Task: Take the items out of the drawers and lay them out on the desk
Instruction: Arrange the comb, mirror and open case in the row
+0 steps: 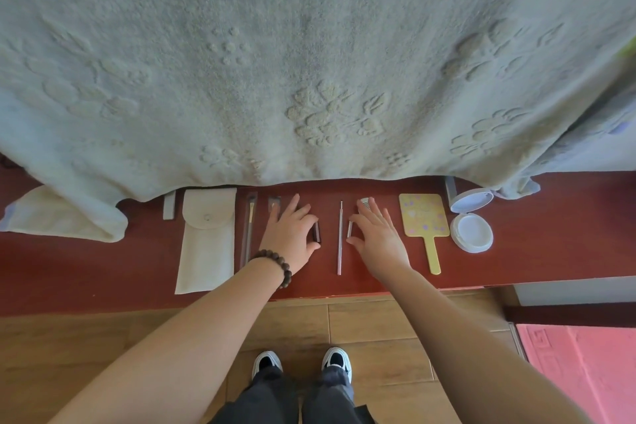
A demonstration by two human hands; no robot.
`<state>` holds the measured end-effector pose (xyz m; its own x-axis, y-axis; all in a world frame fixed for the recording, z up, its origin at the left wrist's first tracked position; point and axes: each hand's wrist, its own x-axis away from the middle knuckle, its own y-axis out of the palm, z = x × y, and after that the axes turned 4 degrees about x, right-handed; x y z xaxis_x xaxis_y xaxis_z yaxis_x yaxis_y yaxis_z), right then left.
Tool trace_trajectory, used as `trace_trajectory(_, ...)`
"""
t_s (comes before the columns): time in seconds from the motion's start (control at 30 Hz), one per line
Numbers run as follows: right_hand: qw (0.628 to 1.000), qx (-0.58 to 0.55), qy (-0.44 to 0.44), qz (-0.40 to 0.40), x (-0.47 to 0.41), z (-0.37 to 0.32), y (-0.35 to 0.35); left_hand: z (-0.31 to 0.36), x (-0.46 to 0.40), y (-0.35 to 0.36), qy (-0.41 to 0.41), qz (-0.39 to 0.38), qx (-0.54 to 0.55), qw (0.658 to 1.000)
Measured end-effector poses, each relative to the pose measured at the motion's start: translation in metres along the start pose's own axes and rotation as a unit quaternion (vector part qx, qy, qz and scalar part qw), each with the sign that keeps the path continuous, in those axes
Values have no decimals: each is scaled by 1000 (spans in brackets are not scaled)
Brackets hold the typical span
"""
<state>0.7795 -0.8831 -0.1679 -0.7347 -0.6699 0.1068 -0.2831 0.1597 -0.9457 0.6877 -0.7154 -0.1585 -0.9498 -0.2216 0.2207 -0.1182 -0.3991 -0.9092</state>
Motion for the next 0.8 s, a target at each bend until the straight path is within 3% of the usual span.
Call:
trace_trajectory(0.2,1000,-3,0,-9,0,-2,-7,6,1,-4,-1,-4,6,1000)
trace_trajectory(0.3,1000,0,-27,7,8,-11,-13,1,17,-9,-3,37,-13,999)
trace_trajectory(0.43,993,79,-81,-45,29,-25,-4,-8,51,3,19,84,-38,996)
trace_trajectory(0.67,985,134,-61,-88,40,-24,16,1,73,22,2,-27,-90,996)
trace_trajectory(0.8,982,136,-76,-105,37,-23,10,3,71,20,-3,-38,-101,994)
